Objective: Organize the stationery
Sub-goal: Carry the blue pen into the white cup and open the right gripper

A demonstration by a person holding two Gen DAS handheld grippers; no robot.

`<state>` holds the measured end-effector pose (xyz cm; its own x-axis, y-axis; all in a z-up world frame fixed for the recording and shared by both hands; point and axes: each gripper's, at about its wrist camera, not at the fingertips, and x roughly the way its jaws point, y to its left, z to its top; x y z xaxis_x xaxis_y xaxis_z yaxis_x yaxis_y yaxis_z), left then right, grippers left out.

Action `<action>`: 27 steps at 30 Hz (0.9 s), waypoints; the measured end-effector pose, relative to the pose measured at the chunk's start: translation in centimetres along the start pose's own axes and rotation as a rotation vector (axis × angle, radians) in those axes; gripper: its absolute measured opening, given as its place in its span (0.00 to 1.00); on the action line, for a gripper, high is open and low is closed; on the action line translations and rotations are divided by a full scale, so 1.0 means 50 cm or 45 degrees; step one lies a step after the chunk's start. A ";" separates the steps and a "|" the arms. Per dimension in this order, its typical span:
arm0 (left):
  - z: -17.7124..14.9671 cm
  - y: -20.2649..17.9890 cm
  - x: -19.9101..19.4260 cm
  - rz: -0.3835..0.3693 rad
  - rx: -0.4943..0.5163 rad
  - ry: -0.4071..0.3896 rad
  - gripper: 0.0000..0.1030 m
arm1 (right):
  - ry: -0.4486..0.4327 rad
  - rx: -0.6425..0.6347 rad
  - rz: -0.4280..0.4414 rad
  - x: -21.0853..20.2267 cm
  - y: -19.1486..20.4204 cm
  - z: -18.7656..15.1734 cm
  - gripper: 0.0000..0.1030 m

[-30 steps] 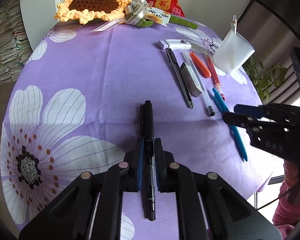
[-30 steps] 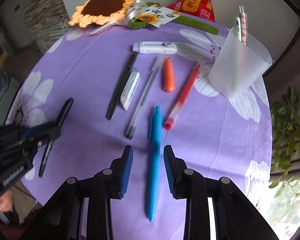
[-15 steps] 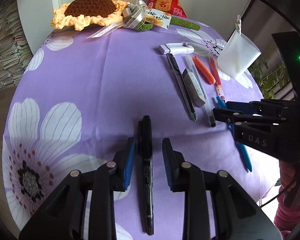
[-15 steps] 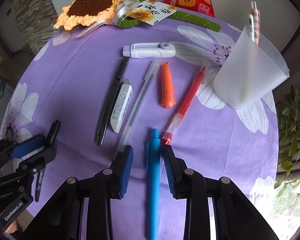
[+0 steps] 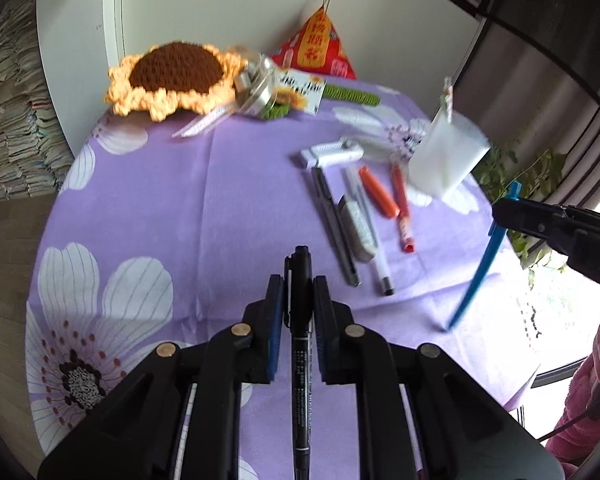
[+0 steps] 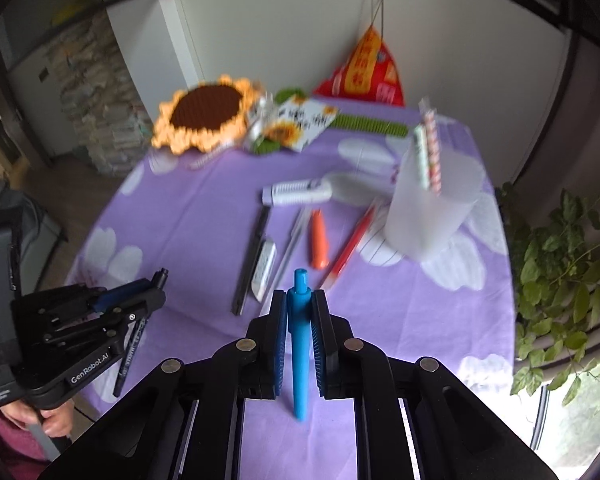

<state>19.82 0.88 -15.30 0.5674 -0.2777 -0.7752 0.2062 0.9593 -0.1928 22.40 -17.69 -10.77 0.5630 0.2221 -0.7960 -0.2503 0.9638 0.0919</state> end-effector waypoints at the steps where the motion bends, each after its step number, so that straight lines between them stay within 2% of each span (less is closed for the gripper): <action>1: 0.003 -0.004 -0.010 -0.007 0.002 -0.014 0.12 | -0.034 0.011 0.000 -0.019 -0.005 0.002 0.10; 5: 0.010 -0.024 -0.043 -0.021 0.026 -0.077 0.12 | -0.144 0.043 0.018 -0.077 -0.017 0.014 0.10; 10: 0.010 -0.041 -0.062 -0.023 0.045 -0.110 0.12 | -0.276 0.087 -0.039 -0.132 -0.052 0.057 0.10; 13: 0.008 -0.044 -0.067 -0.022 0.043 -0.110 0.12 | -0.376 0.138 -0.118 -0.170 -0.088 0.102 0.10; 16: 0.007 -0.044 -0.073 -0.021 0.035 -0.119 0.12 | -0.429 0.176 -0.141 -0.191 -0.114 0.138 0.10; 18: 0.007 -0.042 -0.077 -0.022 0.027 -0.124 0.12 | -0.443 0.198 -0.151 -0.192 -0.129 0.160 0.10; 22: 0.009 -0.042 -0.081 -0.020 0.028 -0.128 0.12 | -0.445 0.229 -0.258 -0.159 -0.148 0.186 0.10; 27: 0.011 -0.041 -0.089 -0.008 0.025 -0.138 0.12 | -0.311 0.290 -0.255 -0.067 -0.188 0.193 0.10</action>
<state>17.29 0.14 -11.12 0.6486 -0.2883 -0.7044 0.2251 0.9568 -0.1843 30.46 -26.06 -3.21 0.7606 0.0285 -0.6486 0.0495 0.9936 0.1017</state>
